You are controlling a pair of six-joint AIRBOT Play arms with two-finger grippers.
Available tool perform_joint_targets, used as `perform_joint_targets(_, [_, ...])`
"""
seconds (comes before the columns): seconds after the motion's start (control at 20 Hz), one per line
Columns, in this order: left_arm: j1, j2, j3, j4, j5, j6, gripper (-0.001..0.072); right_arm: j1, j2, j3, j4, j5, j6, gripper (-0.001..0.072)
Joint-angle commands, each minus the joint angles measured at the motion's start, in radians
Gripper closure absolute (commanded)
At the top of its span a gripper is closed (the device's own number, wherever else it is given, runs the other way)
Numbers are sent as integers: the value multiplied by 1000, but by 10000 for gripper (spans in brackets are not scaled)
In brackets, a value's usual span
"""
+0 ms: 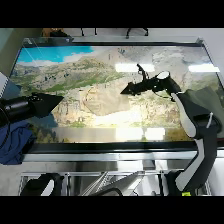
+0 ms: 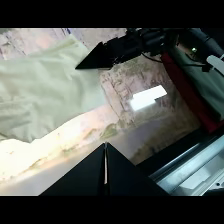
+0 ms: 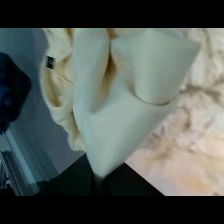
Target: Fold the shirts.
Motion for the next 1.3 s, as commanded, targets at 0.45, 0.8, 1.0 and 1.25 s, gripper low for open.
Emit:
perform_joint_targets(0.45, [-1, 1, 0, 0, 10, 0, 695, -494, 172, 307, 23, -192, 131, 693])
perform_joint_targets(0.8, [-1, 0, 0, 1, 35, 0, 695, -748, 161, 306, -152, -247, 520, 694])
perform_joint_targets(1.0, [-1, -8, 0, 1, 35, 0, 695, -823, 217, 306, -411, -39, 890, 693])
perform_joint_targets(1.25, [-1, -78, 0, -1, -23, 0, 695, -909, 312, 305, -637, 221, 1037, 694])
